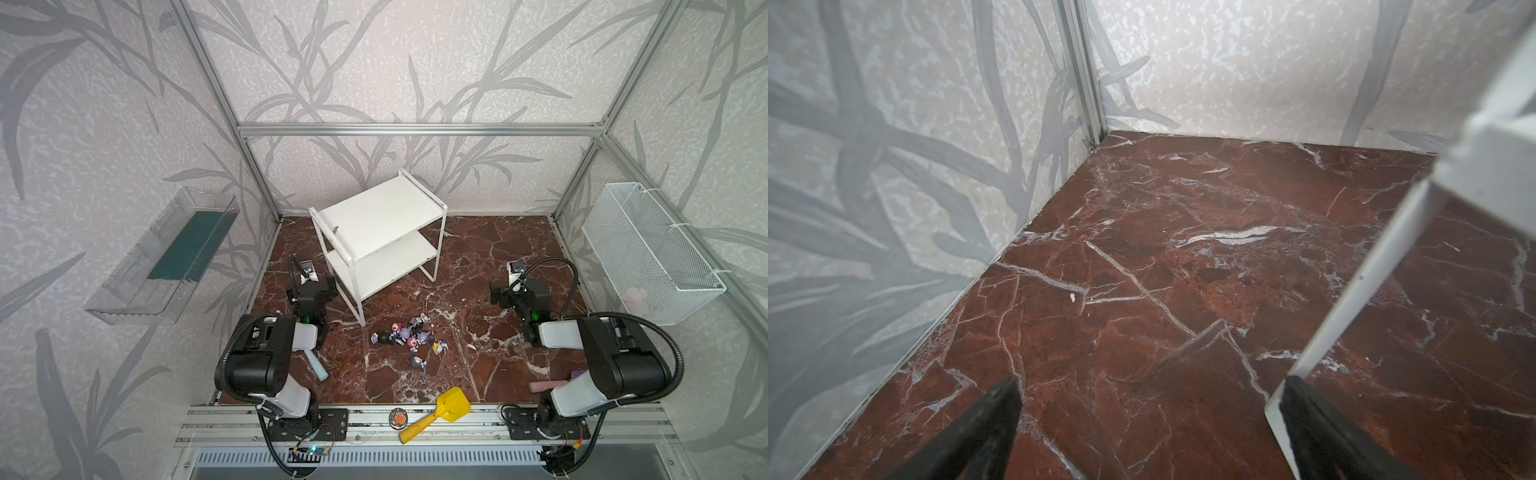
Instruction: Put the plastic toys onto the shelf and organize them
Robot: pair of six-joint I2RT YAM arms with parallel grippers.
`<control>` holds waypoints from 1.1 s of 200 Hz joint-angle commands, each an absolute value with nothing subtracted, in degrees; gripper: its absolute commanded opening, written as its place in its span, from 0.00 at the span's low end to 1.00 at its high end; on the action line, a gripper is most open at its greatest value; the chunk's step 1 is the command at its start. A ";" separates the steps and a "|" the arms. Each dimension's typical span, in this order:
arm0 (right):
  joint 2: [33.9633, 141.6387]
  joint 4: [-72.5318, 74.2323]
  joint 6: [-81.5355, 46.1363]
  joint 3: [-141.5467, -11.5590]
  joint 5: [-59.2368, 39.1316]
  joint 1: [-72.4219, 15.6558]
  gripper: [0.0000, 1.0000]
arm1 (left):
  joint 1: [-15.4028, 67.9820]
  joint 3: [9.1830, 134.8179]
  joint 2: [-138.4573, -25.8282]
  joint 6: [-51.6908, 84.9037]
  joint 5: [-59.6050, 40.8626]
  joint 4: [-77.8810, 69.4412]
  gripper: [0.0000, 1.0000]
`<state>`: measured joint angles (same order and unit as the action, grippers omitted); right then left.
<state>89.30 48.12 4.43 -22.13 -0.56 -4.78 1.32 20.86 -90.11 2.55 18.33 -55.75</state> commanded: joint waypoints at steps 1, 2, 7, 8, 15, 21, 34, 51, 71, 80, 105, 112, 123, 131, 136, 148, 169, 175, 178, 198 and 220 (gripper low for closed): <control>88.51 48.23 4.86 -23.47 -0.79 -5.06 0.99 | 1.14 21.10 -90.16 2.80 18.14 -55.90 0.99; 88.51 48.24 4.85 -23.47 -0.79 -5.04 0.99 | 1.14 21.10 -90.13 2.76 18.17 -55.90 0.99; 88.51 48.28 4.89 -23.47 -0.79 -5.03 0.99 | 1.09 21.09 -90.17 2.81 18.15 -55.92 0.99; 88.51 48.27 4.82 -23.47 -0.79 -5.07 0.99 | 1.12 21.09 -90.18 2.81 18.17 -55.91 0.99; 88.55 48.32 4.84 -23.47 -0.79 -5.03 0.99 | 1.13 21.11 -90.18 2.81 18.15 -55.92 0.99; 88.51 48.25 4.80 -23.47 -0.79 -5.10 0.99 | 1.14 21.10 -90.13 2.79 18.12 -55.90 0.99; 88.52 48.32 4.91 -23.47 -0.75 -5.03 0.99 | 1.10 21.11 -90.18 2.79 18.14 -55.94 0.99; 88.51 48.31 4.79 -23.47 -0.79 -5.09 0.99 | 1.10 21.09 -90.12 2.79 18.11 -55.90 0.99; 88.52 48.27 4.91 -23.47 -0.79 -5.08 0.99 | 1.10 21.12 -90.11 2.81 18.16 -55.90 0.99; 88.54 48.29 4.88 -23.47 -0.79 -5.06 0.99 | 1.13 21.09 -90.17 2.80 18.13 -55.91 0.99; 88.55 48.34 4.84 -23.47 -0.79 -5.03 0.99 | 1.14 21.17 -90.17 2.81 18.11 -55.86 0.99; 88.50 48.33 4.85 -23.47 -0.79 -5.08 0.99 | 1.13 21.18 -90.17 2.81 18.11 -55.89 0.99; 88.49 48.30 4.84 -23.47 -0.79 -5.08 0.99 | 1.14 21.18 -90.11 2.79 18.11 -55.89 0.99; 88.51 48.34 4.88 -23.47 -0.79 -5.05 0.99 | 1.12 21.19 -90.17 2.81 18.16 -55.89 0.99; 88.55 48.32 4.84 -23.47 -0.79 -5.10 0.99 | 1.10 21.18 -90.10 2.81 18.13 -55.90 0.99; 88.52 48.29 4.84 -23.47 -0.79 -5.04 0.99 | 1.14 21.18 -90.16 2.81 18.11 -55.86 0.99; 88.51 48.34 4.84 -23.47 -0.79 -5.02 0.99 | 1.21 21.08 -90.01 2.74 18.39 -56.03 0.99; 88.55 48.29 4.83 -23.47 -0.79 -5.09 0.99 | 1.26 21.30 -89.61 2.80 18.86 -55.28 0.99; 88.51 48.33 4.77 -23.47 -0.79 -5.07 0.99 | 1.34 21.42 -89.38 2.90 19.40 -54.81 0.99; 88.49 48.33 4.80 -23.46 -0.79 -5.10 0.99 | 1.47 22.14 -87.91 4.23 21.75 -51.56 0.99; 88.56 48.31 4.80 -23.47 -0.79 -5.08 0.99 | 1.75 20.85 -87.97 3.06 20.86 -54.33 0.99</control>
